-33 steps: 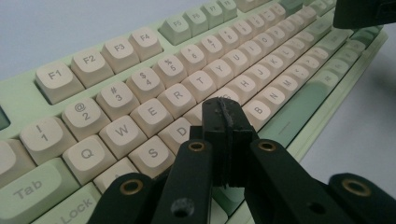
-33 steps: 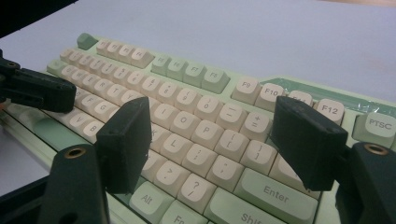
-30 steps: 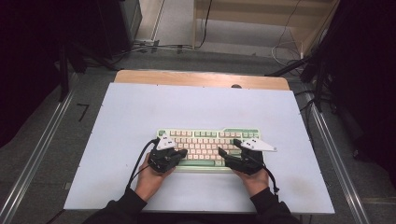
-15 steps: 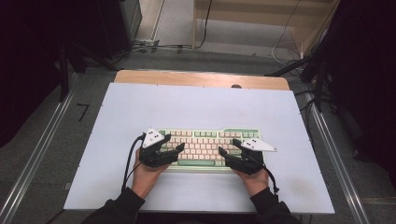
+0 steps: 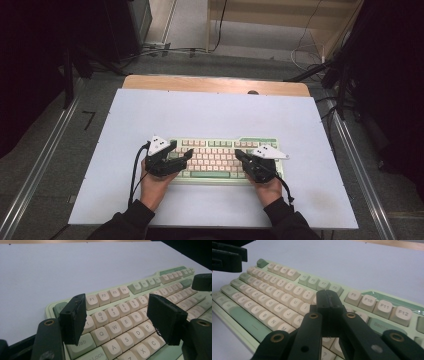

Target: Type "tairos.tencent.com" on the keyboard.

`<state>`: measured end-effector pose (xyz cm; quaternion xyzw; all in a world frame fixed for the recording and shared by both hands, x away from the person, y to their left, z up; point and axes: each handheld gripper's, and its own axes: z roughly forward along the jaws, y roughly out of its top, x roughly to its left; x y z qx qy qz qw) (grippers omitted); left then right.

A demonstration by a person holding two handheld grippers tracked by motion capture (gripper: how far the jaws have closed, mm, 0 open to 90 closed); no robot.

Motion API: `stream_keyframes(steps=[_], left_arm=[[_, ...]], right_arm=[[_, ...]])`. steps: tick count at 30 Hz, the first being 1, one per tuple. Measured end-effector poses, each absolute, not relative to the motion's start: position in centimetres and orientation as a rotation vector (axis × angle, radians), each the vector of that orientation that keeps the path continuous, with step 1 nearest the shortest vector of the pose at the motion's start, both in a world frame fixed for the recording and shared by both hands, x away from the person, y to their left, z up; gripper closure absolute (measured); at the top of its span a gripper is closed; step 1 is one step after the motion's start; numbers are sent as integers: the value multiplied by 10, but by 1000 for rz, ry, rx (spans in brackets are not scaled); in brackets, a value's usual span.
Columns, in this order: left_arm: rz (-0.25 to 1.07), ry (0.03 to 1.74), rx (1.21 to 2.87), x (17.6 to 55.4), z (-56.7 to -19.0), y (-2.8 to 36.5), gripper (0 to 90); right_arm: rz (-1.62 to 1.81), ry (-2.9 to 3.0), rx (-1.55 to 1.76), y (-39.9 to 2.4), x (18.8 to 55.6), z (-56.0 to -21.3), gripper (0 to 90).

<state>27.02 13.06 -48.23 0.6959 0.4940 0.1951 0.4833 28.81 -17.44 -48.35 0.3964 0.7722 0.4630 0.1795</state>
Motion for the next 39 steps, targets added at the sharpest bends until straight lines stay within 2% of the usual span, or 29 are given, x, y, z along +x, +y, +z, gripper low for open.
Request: stream_keyframes(steps=[21,39], left_arm=[[478,1199,1709,270,-483,128,334],[480,1198,1716,270,-484,128,335]], right_arm=[[1192,2275,1191,-152,303,-493,874],[1174,2300,1203,-151,304,-491,874]])
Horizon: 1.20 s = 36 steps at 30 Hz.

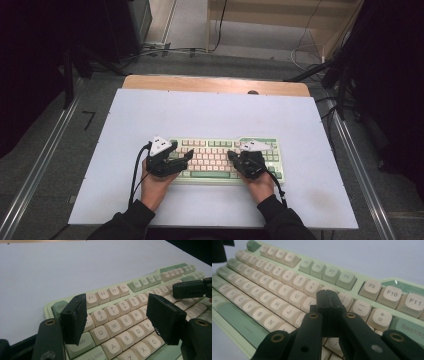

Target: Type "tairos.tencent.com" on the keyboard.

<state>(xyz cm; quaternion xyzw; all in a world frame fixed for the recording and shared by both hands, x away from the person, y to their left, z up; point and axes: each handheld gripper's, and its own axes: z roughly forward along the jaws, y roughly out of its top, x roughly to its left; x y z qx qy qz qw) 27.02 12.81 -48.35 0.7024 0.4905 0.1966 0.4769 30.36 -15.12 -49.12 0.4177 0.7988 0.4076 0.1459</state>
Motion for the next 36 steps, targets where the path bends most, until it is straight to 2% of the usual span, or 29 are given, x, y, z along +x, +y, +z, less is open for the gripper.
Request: stream_keyframes(steps=[3,4,8,9,12,17,23,28,31,36], left_arm=[[481,1200,1711,270,-483,129,335],[482,1200,1713,270,-483,129,335],[486,1203,1712,270,-483,129,334],[488,1203,1711,270,-483,129,334],[488,1203,1711,270,-483,130,334],[489,1200,1715,270,-484,129,333],[489,1201,1716,270,-484,129,332],[488,1202,1723,271,-484,129,331],[490,1203,1722,271,-484,129,332],[489,1202,1725,271,-485,129,332]], right_arm=[[1223,2275,1196,-154,302,-487,862],[1249,2267,1189,-155,301,-485,822],[1323,2243,1163,-159,299,-477,459],[1330,2236,1161,-159,298,-475,394],[1358,2219,1169,-162,297,-470,311],[1332,2240,1177,-163,297,-470,234],[1329,2249,1164,-163,293,-468,230],[1322,2256,1141,-162,290,-468,292],[1321,2258,1135,-162,287,-468,404],[1333,2260,1115,-161,283,-469,641]])
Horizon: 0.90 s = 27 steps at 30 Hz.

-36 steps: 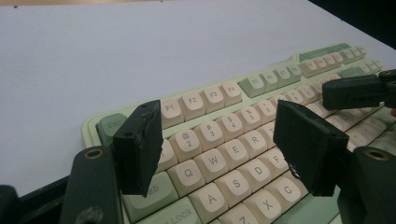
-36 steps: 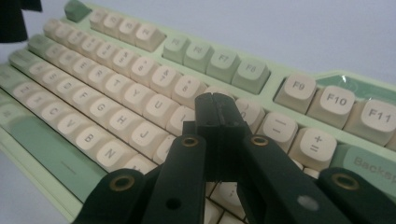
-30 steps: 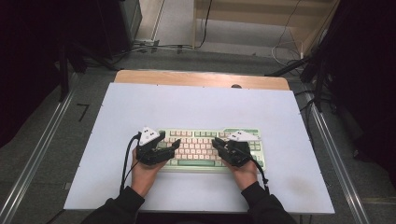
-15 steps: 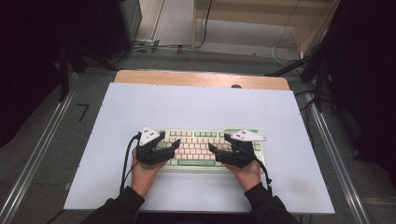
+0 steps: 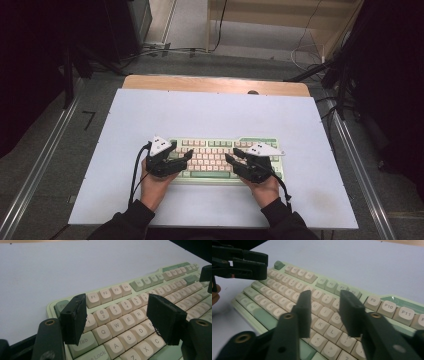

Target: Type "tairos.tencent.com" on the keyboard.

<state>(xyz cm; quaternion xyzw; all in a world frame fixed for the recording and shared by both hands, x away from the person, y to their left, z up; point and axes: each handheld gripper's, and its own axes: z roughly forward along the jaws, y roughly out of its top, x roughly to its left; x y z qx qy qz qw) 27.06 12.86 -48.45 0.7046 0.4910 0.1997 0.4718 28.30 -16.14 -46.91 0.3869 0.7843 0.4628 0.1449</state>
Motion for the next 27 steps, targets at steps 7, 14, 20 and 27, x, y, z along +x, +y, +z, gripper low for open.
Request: stream_keyframes(steps=[7,14,20,27], left_arm=[[489,1202,1727,271,-485,129,332],[491,1202,1728,271,-485,129,332],[490,1202,1728,271,-485,129,332],[490,1202,1728,271,-485,128,332]], right_arm=[[1341,2276,1063,-156,276,-470,874],[1337,2299,1040,-152,273,-471,874],[1318,2324,1043,-150,273,-476,874],[1285,2351,1049,-146,273,-483,873]])
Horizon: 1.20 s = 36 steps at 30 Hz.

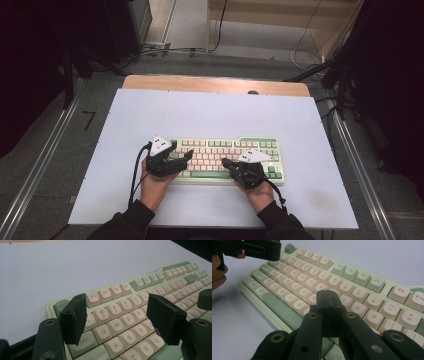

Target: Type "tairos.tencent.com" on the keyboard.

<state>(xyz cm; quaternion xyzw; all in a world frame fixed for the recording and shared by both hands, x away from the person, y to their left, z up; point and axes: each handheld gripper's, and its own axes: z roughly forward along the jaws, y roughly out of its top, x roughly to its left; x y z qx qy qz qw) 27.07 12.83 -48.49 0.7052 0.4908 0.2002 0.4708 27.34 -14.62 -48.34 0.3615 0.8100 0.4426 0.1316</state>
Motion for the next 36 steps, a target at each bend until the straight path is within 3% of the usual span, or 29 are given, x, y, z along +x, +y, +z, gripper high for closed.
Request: stream_keyframes(steps=[32,36], left_arm=[[494,1203,1729,271,-485,129,333],[494,1204,1728,271,-485,129,332]], right_arm=[[1267,2386,1042,-142,275,-495,873],[1336,2329,1049,-148,274,-485,829]])
